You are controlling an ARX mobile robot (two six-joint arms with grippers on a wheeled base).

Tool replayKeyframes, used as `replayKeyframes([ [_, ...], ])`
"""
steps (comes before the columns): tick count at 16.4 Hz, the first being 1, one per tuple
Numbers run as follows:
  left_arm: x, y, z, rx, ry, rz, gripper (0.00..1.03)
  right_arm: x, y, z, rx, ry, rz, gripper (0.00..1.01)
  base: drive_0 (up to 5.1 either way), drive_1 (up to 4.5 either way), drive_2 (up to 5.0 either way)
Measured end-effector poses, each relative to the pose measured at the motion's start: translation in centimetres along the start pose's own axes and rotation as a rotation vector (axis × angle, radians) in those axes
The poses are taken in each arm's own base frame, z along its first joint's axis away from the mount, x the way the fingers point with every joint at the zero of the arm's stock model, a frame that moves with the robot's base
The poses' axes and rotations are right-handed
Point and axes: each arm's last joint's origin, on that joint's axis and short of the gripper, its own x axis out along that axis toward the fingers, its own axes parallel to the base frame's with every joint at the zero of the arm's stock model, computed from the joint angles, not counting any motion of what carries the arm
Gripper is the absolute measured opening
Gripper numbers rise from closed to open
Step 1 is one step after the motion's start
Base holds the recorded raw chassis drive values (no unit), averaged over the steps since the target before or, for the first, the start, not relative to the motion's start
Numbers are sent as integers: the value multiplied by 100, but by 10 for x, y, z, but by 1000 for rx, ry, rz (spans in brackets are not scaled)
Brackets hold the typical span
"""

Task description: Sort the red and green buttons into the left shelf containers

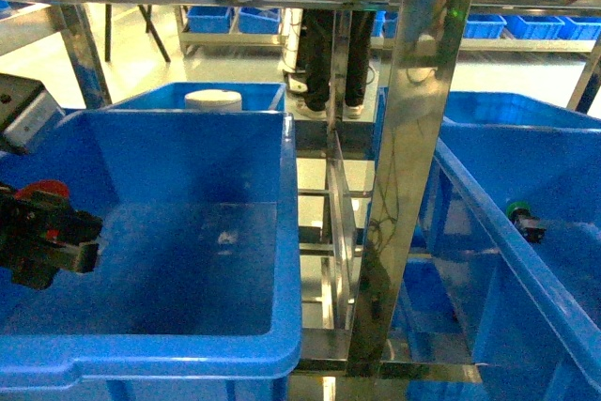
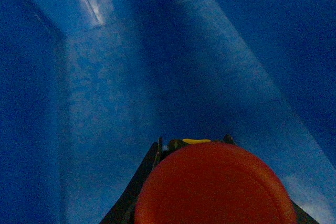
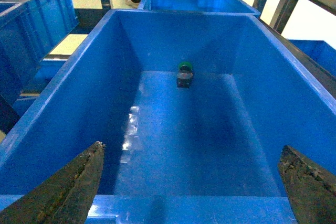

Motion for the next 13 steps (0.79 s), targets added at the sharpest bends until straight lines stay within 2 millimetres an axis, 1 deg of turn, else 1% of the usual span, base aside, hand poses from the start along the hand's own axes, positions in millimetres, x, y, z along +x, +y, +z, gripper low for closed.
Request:
replayKeyframes([
  [2,11,3,-3,-10,45,-8,26,0,0,0,0,0,0,98,0,0,0],
  [3,13,5,-3,-24,50,-4,38,0,0,0,0,0,0,98,0,0,0],
  [5,14,6,1,-38,35,-6,55,0,0,0,0,0,0,98,0,0,0],
  [6,13,4,3,-44,25,-10,67,0,0,0,0,0,0,98,0,0,0],
  [9,6,3,10,-44,-6,-14,100,0,0,0,0,0,0,98,0,0,0],
  [10,-4,4,10,-47,-23,-12,97,0,0,0,0,0,0,98,0,0,0],
  [12,-35,12,8,-82,-23,6,98,0,0,0,0,0,0,98,0,0,0],
  [13,-52,14,11,-95,-40,22,98,0,0,0,0,0,0,98,0,0,0],
])
